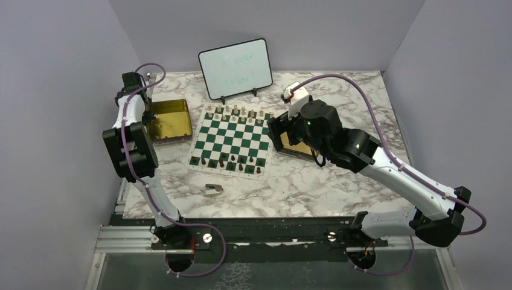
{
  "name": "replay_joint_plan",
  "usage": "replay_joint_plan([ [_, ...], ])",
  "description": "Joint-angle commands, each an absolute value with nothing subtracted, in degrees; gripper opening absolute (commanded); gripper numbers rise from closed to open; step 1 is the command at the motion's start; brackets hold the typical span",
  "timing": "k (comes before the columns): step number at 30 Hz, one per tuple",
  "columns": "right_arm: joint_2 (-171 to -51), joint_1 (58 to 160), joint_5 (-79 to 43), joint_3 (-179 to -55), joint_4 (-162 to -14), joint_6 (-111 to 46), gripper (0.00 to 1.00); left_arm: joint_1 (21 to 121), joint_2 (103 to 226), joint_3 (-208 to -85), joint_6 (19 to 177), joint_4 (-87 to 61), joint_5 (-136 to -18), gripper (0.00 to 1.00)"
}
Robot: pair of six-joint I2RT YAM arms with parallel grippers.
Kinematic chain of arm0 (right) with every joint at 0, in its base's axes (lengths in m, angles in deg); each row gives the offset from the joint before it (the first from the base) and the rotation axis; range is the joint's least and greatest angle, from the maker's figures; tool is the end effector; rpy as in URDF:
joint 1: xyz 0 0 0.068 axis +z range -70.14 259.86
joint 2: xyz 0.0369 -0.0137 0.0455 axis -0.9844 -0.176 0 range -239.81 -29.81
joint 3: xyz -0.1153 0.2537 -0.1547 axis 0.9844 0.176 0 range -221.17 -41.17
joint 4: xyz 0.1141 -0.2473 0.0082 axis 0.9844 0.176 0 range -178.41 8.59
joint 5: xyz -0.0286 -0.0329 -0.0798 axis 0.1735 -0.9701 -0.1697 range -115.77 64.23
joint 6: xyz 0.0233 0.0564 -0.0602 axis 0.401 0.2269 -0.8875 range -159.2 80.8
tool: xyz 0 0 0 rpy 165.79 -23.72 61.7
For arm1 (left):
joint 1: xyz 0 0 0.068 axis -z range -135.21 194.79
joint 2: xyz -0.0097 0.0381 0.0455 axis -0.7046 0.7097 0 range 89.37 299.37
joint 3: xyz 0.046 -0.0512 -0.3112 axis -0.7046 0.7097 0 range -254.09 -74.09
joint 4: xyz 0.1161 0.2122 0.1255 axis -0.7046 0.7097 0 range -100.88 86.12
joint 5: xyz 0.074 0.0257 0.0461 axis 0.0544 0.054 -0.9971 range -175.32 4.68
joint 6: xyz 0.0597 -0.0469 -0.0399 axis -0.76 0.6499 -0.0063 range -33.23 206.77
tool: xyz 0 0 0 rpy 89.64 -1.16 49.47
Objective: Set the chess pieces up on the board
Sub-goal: Adjust the storage box at the center of the board.
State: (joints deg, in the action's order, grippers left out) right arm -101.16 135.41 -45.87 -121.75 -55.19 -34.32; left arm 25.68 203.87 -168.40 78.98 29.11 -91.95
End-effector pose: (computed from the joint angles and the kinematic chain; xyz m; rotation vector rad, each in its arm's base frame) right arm 0.1894 0.2300 0.4498 -0.6364 1.8731 0.3412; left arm 0.4552 0.1671 0.2351 -0.3013 2.6278 0.3129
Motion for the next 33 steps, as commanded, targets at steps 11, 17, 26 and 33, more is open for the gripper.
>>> replay_joint_plan([
  [11, -103.3, 135.6, -46.7, -126.2, -52.9, -35.5, 1.0, 25.5, 211.6, -176.6, 69.1, 28.3, -81.7, 0.0],
  [17, -104.8, 135.6, -47.2, -127.5, -53.2, -35.3, 1.0, 25.5, 213.3, -178.2, 67.1, 27.8, -82.4, 0.23],
  [26, -105.5, 135.6, -46.9, -128.0, -54.4, -36.4, 1.0, 25.5, 211.7, -180.9, 78.2, 24.8, -90.0, 0.44],
  [33, -103.4, 135.6, -46.3, -126.4, -55.4, -36.1, 1.0, 25.5, 206.1, -181.0, 100.8, 25.8, -99.7, 0.41],
])
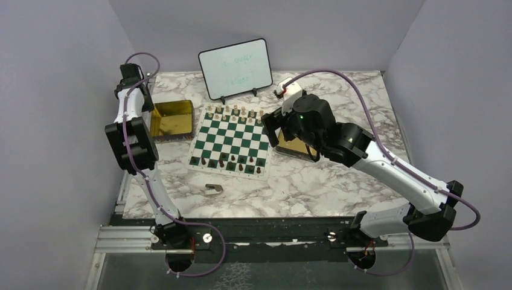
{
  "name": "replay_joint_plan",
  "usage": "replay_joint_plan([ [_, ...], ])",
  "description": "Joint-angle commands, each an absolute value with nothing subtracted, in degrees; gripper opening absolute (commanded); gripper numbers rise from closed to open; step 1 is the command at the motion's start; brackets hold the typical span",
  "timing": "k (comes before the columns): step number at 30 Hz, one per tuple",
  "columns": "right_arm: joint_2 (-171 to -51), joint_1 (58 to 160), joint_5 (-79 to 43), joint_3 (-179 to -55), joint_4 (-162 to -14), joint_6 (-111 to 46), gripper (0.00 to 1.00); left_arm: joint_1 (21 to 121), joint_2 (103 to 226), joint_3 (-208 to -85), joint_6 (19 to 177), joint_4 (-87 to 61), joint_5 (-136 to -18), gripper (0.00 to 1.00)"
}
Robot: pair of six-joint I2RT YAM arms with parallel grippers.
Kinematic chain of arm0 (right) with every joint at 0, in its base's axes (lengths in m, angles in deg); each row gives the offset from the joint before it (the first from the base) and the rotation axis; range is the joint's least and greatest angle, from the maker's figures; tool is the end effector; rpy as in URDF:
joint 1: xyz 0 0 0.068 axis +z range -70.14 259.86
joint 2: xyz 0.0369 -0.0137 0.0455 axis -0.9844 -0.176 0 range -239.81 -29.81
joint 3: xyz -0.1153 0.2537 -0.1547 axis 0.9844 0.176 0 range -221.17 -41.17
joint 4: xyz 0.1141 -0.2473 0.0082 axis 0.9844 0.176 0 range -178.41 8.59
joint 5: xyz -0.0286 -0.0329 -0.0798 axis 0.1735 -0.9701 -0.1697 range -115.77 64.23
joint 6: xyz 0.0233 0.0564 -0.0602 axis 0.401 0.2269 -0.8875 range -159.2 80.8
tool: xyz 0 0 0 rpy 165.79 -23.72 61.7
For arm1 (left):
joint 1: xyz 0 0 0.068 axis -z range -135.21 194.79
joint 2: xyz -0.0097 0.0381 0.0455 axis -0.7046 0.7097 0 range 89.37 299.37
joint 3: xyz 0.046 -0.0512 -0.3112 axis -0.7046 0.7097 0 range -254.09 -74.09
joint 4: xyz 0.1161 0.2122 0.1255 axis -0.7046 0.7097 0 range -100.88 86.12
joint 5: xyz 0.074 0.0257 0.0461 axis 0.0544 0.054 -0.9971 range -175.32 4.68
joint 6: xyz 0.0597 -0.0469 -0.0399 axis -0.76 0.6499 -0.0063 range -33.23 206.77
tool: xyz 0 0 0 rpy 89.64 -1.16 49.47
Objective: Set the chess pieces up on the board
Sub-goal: Adjust the storage box at the center of the board.
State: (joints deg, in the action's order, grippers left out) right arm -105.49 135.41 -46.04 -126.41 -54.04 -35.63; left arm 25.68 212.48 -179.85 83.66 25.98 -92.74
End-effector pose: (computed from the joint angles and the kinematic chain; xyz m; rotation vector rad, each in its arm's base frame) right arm 0.2014 0.2472 0.4560 -0.6629 1.8753 0.3159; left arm 0.5071 0.1861 0.2341 -0.4052 2.5026 0.3192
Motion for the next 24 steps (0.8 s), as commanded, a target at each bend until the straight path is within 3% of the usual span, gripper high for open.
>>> replay_joint_plan([
  [1, -103.2, 135.6, -46.2, -126.2, -55.6, -36.1, 1.0, 25.4, 204.9, -180.2, 103.7, 26.3, -99.2, 0.42],
  [4, -102.0, 135.6, -46.1, -125.1, -56.3, -35.3, 1.0, 25.5, 202.1, -176.5, 114.9, 26.9, -99.6, 0.49],
  [11, -100.9, 135.6, -46.1, -124.0, -57.6, -34.3, 1.0, 25.9, 198.5, -166.1, 145.1, 32.5, -92.1, 0.5],
  [24, -100.6, 135.6, -47.0, -123.9, -58.2, -33.2, 1.0, 28.0, 200.2, -162.7, 155.9, 39.3, -93.1, 0.5],
])
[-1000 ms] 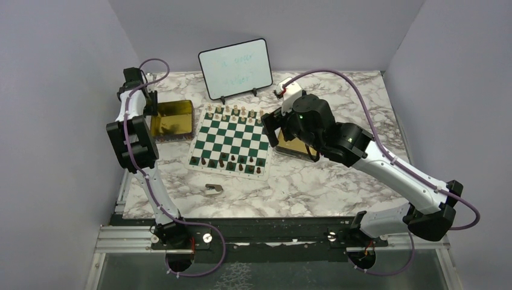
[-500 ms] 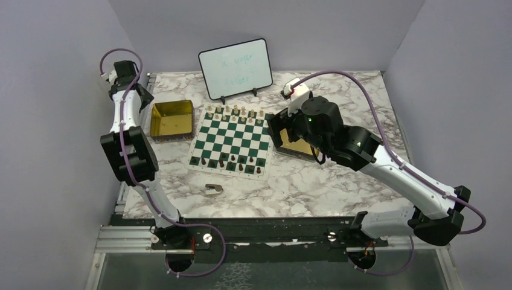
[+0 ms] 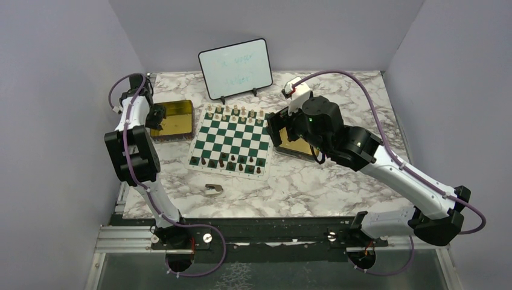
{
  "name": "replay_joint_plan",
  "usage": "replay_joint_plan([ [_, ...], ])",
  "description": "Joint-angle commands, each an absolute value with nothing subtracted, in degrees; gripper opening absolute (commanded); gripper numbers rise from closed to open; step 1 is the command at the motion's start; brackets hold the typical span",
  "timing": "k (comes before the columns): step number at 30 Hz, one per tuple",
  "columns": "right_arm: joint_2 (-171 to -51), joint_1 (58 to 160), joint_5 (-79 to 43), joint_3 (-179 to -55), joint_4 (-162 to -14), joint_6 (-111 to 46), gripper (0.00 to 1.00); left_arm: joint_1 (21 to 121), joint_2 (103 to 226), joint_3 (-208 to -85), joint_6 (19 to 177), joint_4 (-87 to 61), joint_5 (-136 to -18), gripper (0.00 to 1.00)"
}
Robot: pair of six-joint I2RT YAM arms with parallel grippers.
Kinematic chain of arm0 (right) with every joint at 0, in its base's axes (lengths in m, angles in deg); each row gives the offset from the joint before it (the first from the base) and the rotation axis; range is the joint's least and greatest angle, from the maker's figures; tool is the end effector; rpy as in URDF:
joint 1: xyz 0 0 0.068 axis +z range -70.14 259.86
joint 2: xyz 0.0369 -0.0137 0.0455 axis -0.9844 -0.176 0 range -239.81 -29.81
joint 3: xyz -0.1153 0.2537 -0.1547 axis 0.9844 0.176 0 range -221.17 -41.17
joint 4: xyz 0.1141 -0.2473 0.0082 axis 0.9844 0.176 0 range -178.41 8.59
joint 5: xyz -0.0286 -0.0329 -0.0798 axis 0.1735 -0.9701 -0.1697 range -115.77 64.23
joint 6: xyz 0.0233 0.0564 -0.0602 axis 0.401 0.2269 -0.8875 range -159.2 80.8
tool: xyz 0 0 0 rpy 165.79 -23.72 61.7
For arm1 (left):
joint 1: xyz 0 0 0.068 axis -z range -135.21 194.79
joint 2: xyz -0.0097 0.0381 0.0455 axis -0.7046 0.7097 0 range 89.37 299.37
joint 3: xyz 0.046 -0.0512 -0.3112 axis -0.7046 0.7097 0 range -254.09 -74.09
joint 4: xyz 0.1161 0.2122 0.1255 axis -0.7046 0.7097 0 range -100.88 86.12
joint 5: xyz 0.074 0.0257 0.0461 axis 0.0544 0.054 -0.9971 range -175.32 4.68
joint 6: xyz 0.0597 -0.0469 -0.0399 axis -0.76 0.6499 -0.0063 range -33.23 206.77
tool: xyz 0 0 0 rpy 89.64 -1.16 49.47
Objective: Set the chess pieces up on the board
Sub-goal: Adjust the storage box at the center of the board.
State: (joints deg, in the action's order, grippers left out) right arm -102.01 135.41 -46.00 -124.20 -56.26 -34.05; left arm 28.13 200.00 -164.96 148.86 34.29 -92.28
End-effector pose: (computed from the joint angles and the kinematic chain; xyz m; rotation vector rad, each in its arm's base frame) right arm 0.1918 0.2332 0.4643 -0.6063 1.8388 0.3674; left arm 0.4330 0.1392 0.2394 -1.7352 2.0571 -0.0798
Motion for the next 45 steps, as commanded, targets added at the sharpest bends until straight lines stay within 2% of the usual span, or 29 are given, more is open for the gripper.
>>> replay_joint_plan([
  [1, -100.5, 135.6, -47.1, -123.9, -58.3, -33.3, 1.0, 28.1, 200.2, -162.2, 156.5, 39.8, -93.1, 0.5],
  [12, -101.2, 135.6, -47.5, -125.5, -57.1, -35.4, 1.0, 28.4, 201.0, -161.1, 158.3, 39.5, -94.1, 0.52],
  [21, -101.2, 135.5, -47.4, -124.9, -58.7, -35.2, 1.0, 28.4, 199.9, -167.3, 160.6, 45.0, -96.4, 0.55],
  [33, -100.9, 135.6, -47.2, -124.6, -58.6, -35.4, 1.0, 30.6, 196.4, -163.0, 163.8, 50.1, -98.9, 0.56],
  [45, -102.2, 135.6, -47.1, -125.6, -58.4, -35.2, 1.0, 32.3, 200.8, -163.4, 164.7, 48.9, -101.5, 0.48],
])
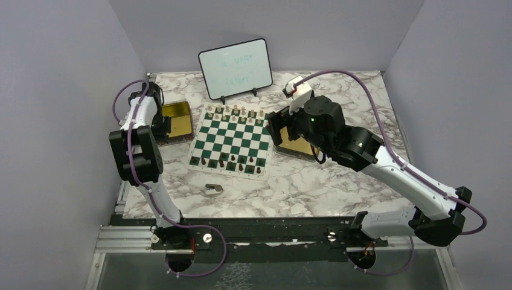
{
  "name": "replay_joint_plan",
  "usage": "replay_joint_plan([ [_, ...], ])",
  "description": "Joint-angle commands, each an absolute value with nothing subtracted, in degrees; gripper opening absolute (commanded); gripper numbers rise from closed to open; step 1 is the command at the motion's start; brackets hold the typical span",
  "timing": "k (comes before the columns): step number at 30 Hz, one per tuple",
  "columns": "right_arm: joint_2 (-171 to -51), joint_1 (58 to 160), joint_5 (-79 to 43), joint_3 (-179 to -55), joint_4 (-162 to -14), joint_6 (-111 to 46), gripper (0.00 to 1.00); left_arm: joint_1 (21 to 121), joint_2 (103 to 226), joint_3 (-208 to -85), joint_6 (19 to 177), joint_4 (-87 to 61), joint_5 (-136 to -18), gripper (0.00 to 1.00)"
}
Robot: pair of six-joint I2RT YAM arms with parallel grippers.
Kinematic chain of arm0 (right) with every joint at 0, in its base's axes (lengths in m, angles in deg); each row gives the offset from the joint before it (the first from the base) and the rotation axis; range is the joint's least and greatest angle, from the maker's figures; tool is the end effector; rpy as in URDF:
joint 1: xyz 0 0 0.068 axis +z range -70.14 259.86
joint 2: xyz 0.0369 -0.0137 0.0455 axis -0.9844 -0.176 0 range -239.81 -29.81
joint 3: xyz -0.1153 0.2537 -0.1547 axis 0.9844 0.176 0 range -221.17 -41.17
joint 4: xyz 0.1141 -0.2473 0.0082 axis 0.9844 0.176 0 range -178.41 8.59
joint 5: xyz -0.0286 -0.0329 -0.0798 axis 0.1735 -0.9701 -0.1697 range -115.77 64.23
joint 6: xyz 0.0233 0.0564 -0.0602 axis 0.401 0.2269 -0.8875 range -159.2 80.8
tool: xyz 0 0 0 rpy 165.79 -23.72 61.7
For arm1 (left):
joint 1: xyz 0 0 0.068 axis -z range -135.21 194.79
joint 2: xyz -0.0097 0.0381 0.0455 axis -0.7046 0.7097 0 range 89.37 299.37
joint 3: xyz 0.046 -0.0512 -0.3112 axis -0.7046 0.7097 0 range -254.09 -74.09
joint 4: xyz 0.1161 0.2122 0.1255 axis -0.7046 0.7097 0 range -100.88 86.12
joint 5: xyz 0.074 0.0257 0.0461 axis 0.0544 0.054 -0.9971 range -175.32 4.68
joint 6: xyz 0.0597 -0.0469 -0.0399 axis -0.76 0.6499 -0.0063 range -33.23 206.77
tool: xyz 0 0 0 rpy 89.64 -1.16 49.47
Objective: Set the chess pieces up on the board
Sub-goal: Adjust the storage box at the center of the board.
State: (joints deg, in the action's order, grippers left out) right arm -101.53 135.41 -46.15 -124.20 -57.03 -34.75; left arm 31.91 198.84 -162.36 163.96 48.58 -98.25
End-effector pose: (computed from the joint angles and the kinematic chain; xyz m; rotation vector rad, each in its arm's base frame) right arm 0.1906 0.2312 0.4685 -0.6041 1.8176 0.3685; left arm 0.3947 0.1077 0.2243 -2.0567 2.0167 0.1513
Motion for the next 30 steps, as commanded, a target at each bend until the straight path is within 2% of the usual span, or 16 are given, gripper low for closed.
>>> replay_joint_plan([
  [1, -102.3, 135.6, -47.1, -125.7, -58.5, -35.1, 1.0, 32.4, 201.1, -163.3, 164.5, 48.8, -101.9, 0.47],
  [12, -103.0, 135.6, -46.6, -126.2, -58.2, -35.1, 1.0, 32.5, 201.6, -160.8, 164.0, 45.3, -103.7, 0.45],
  [17, -103.3, 135.6, -46.5, -126.5, -58.1, -35.0, 1.0, 32.6, 203.9, -164.2, 160.2, 44.2, -106.7, 0.34],
  [21, -103.2, 135.6, -46.7, -126.6, -57.9, -35.0, 1.0, 32.6, 205.0, -165.7, 157.3, 44.3, -108.2, 0.19],
  [27, -103.1, 135.5, -46.9, -126.2, -57.8, -34.9, 1.0, 32.6, 204.4, -167.6, 154.5, 44.2, -109.7, 0.02],
  [30, -103.1, 135.6, -46.7, -126.0, -58.0, -34.9, 1.0, 32.6, 204.6, -169.9, 152.1, 44.3, -109.9, 0.0],
])
